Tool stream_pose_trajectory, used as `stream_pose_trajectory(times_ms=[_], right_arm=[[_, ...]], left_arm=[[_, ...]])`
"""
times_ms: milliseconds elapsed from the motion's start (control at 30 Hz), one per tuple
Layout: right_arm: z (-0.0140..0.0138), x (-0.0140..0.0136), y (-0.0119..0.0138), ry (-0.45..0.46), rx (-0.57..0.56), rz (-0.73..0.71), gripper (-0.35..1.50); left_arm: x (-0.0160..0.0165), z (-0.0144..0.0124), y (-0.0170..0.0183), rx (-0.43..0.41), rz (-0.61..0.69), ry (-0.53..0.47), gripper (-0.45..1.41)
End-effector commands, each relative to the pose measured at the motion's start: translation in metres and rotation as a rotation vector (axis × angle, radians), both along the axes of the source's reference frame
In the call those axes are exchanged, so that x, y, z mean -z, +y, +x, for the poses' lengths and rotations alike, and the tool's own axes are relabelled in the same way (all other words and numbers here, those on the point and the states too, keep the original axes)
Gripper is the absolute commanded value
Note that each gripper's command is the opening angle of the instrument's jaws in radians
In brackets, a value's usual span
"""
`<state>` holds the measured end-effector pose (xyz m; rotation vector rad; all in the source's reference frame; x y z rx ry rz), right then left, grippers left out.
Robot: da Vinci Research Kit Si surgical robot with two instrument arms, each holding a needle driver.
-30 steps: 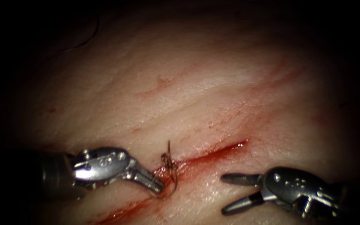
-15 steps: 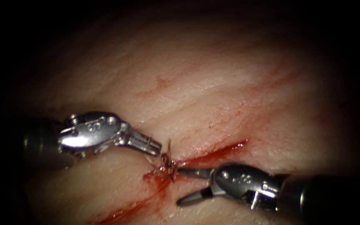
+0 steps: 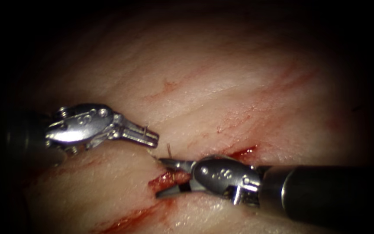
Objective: Wound Closure
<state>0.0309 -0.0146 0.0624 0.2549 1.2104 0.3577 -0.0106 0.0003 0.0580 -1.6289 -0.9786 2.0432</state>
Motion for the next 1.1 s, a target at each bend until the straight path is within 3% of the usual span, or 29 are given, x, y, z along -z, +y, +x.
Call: stream_pose_trajectory(times_ms=[33,400,867,1100], right_arm=[[0.0014,-0.0004,-0.0001,0.002,-0.002,0.002,1.48],[0.0042,-0.0008,0.0008,0.015,0.014,0.003,1.48],[0.0045,-0.0036,-0.0004,-0.009,0.045,-0.016,1.48],[0.0048,-0.0034,-0.0004,0.001,0.068,-0.007,1.39]], left_arm=[[-0.0005,-0.0005,-0.0004,-0.002,0.001,-0.002,-0.45],[-0.0004,-0.0006,-0.0003,-0.003,-0.003,-0.005,-0.45],[0.0001,-0.0006,0.0001,-0.002,-0.008,-0.007,-0.45],[0.0,-0.0008,-0.0002,-0.003,-0.009,-0.007,-0.45]])
